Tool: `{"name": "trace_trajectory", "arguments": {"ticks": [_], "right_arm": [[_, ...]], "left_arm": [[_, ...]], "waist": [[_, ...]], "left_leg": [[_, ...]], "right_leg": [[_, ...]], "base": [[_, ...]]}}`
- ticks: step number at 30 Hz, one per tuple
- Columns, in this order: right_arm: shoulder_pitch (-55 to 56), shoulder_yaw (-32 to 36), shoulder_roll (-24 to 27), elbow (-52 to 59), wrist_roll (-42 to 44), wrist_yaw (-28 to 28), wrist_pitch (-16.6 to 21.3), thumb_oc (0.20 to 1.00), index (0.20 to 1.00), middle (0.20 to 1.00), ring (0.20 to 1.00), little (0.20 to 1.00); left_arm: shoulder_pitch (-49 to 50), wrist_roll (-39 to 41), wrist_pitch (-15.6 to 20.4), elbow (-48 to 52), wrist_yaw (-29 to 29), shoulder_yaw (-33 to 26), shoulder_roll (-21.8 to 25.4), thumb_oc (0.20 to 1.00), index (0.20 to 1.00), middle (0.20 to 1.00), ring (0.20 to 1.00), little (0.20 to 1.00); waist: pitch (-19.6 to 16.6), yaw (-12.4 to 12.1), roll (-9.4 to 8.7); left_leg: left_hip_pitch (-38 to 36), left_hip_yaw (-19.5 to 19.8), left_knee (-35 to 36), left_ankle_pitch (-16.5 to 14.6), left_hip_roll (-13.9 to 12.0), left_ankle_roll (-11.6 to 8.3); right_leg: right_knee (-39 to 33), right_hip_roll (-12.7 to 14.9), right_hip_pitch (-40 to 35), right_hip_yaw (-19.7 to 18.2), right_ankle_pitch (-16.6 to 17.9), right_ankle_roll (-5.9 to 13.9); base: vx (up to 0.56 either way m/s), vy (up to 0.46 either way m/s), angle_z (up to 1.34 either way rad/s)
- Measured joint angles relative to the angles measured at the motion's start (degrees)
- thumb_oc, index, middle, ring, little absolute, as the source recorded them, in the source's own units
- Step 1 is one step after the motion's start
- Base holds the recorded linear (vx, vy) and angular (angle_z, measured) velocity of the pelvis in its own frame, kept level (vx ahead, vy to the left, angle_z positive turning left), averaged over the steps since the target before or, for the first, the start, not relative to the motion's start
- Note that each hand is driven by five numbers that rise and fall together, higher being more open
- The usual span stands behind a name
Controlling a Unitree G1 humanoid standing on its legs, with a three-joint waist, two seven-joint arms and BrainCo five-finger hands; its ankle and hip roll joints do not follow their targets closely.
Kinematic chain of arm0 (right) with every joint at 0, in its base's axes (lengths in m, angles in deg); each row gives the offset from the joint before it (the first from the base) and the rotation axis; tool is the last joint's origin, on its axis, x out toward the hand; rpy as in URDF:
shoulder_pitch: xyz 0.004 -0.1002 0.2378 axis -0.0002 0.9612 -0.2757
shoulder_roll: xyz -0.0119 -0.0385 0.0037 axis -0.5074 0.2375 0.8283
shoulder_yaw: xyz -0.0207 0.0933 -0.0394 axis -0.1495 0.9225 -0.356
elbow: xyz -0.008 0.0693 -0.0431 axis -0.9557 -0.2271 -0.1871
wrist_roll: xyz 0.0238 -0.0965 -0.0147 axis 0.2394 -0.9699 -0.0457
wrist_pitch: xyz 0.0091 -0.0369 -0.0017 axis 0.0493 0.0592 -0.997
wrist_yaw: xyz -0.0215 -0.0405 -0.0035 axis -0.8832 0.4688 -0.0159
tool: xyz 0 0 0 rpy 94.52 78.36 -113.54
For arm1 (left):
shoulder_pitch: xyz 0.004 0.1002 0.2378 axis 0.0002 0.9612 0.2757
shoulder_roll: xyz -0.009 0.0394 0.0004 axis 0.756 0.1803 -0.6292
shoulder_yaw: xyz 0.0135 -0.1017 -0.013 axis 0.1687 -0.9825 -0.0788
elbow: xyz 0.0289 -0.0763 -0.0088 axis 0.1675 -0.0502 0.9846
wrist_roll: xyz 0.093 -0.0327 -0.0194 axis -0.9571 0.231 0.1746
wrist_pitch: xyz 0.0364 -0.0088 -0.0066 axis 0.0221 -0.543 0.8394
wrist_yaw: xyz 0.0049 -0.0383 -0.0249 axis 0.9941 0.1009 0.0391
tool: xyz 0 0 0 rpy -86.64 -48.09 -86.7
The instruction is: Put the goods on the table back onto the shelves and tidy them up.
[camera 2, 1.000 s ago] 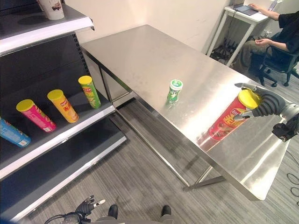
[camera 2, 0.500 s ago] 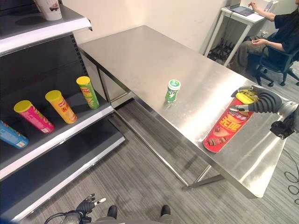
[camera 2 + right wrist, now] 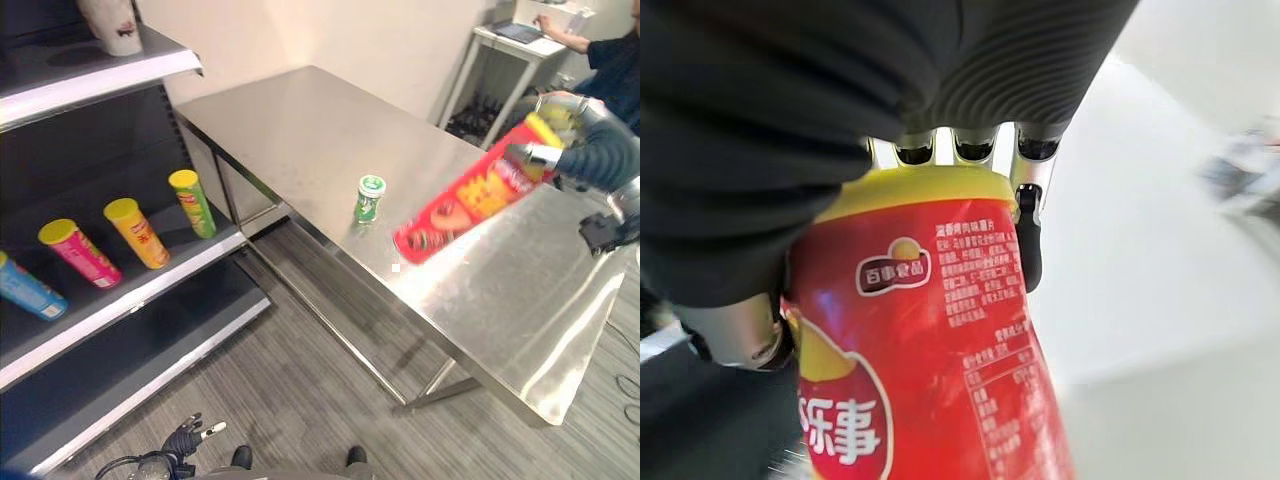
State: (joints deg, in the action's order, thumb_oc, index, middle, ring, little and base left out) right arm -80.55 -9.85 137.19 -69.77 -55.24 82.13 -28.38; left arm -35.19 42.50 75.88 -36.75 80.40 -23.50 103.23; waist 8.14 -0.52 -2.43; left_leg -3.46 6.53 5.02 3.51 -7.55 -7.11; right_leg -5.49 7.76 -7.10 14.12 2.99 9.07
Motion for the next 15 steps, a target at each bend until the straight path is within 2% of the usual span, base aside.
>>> {"name": "trace_trajectory", "arguments": {"ticks": [3, 4, 6, 8, 9, 10, 11, 12, 13, 14, 15], "right_arm": [[-7.25, -6.28, -0.90, -0.21, 0.01, -1.20, 0.25, 0.200, 0.200, 0.200, 0.200, 0.200], [-11.23, -10.47, -0.92, -0.53, -0.34, -1.44, 0.32, 0.200, 0.200, 0.200, 0.200, 0.200], [-14.63, -14.36, -0.60, -0.62, -0.76, -1.47, 0.30, 0.200, 0.200, 0.200, 0.200, 0.200], [-15.48, -15.93, -0.60, -0.61, -1.76, -1.73, 0.37, 0.200, 0.200, 0.200, 0.200, 0.200], [-15.50, -17.27, -0.95, -0.41, -2.01, -1.86, 0.37, 0.200, 0.200, 0.200, 0.200, 0.200], [-14.58, -18.71, -2.37, 0.89, -2.91, -1.47, 0.27, 0.200, 0.200, 0.200, 0.200, 0.200], [-13.79, -18.59, -2.38, 1.50, -2.94, -1.33, 0.28, 0.200, 0.200, 0.200, 0.200, 0.200], [-11.39, -16.75, -2.55, 2.01, -3.30, -1.31, 0.30, 0.200, 0.200, 0.200, 0.200, 0.200], [-9.53, -14.84, -4.17, 1.42, -3.50, -1.55, 1.07, 0.200, 0.200, 0.200, 0.200, 0.200], [-8.31, -14.07, -5.07, 1.17, -3.81, -1.82, 0.70, 0.200, 0.200, 0.200, 0.200, 0.200], [-6.29, -13.91, -6.32, 1.05, -4.29, -2.19, 0.31, 0.200, 0.200, 0.200, 0.200, 0.200]], "left_arm": [[1.98, 1.13, 0.12, 0.99, 0.50, -2.58, 0.10, 1.000, 1.000, 1.000, 1.000, 1.000], [2.04, 2.36, 0.22, 0.74, 0.56, -2.78, 0.00, 1.000, 1.000, 1.000, 1.000, 1.000], [1.76, 3.62, 0.22, 0.69, 0.64, -2.68, -0.51, 1.000, 1.000, 1.000, 1.000, 1.000], [1.40, 3.89, 0.14, 0.48, 0.73, -2.63, -0.80, 1.000, 1.000, 1.000, 1.000, 1.000], [1.37, 4.51, 0.06, -0.40, 0.82, -2.70, -0.56, 1.000, 1.000, 1.000, 1.000, 1.000], [1.50, 5.44, -0.35, -2.32, 1.24, -2.84, 0.16, 1.000, 1.000, 1.000, 1.000, 1.000], [1.60, 5.51, -0.40, -2.72, 1.40, -2.82, 0.33, 1.000, 1.000, 1.000, 1.000, 1.000], [2.49, 5.51, -0.37, -2.70, 1.61, -2.36, -0.19, 1.000, 1.000, 1.000, 1.000, 1.000], [2.96, 5.51, -0.20, -2.64, 1.62, -2.64, -0.57, 1.000, 1.000, 1.000, 1.000, 1.000], [3.20, 5.49, -0.23, -2.74, 1.68, -2.41, -0.78, 1.000, 1.000, 1.000, 1.000, 1.000], [2.94, 5.46, -0.15, -2.24, 1.77, -2.63, -0.18, 1.000, 1.000, 1.000, 1.000, 1.000]], "waist": [[0.00, -2.10, 0.79], [0.49, -3.98, 1.55], [1.12, -5.00, 2.50], [1.73, -6.90, 3.27], [1.99, -7.57, 2.65], [2.63, -8.09, 0.04], [2.97, -7.96, -0.44], [2.83, -7.42, 0.91], [2.76, -6.99, 1.45], [2.66, -6.01, 1.68], [3.34, -4.68, -0.06]], "left_leg": [[1.99, 3.24, -1.96, 0.27, -0.38, -0.40], [4.44, 5.72, -3.83, 1.03, -0.10, -1.39], [8.05, 7.10, -4.96, 3.41, 0.77, -1.81], [9.02, 5.12, -3.23, 3.04, -0.66, -1.51], [9.39, 2.38, -3.02, 2.36, -1.12, -1.22], [8.84, -1.34, -3.13, 2.29, -2.14, -1.27], [7.90, -1.95, -3.11, 2.16, -2.89, -1.78], [5.14, -2.97, -3.53, 1.74, -7.05, -2.57], [3.58, -3.39, -3.88, 1.36, -8.24, -2.69], [2.35, -3.70, -3.25, 0.01, -8.80, -4.30], [1.28, -3.89, -1.45, -0.51, -5.31, -5.27]], "right_leg": [[-0.02, -0.96, -0.92, 2.86, -0.87, -0.17], [-0.01, -1.34, -1.00, 5.47, -0.90, -0.22], [0.00, -1.26, -1.09, 9.70, -1.18, -0.74], [0.00, -1.21, -0.98, 12.25, -0.87, -3.26], [-0.01, -0.38, -0.61, 13.24, -0.77, -3.81], [0.03, 2.23, -0.50, 13.73, -0.59, -3.82], [0.40, 2.86, -0.72, 13.88, -0.37, -3.29], [0.84, 3.44, -1.49, 14.57, 0.95, -0.86], [1.68, 3.58, -2.05, 15.09, -0.16, -1.00], [2.02, 4.18, -2.33, 15.15, 0.05, -0.16], [2.17, 7.29, -2.38, 15.16, 1.45, 2.64]], "base": [[-0.15, -0.056, 0.58], [-0.22, 0.061, 0.96], [-0.17, 0.165, 1.21], [-0.08, 0.197, 0.81], [-0.04, 0.197, 0.55], [-0.08, 0.350, 0.48], [-0.10, 0.509, 0.46], [-0.08, 0.409, 0.36], [-0.04, 0.296, 0.39], [-0.09, 0.473, 0.37], [-0.14, 0.657, 0.35]]}}
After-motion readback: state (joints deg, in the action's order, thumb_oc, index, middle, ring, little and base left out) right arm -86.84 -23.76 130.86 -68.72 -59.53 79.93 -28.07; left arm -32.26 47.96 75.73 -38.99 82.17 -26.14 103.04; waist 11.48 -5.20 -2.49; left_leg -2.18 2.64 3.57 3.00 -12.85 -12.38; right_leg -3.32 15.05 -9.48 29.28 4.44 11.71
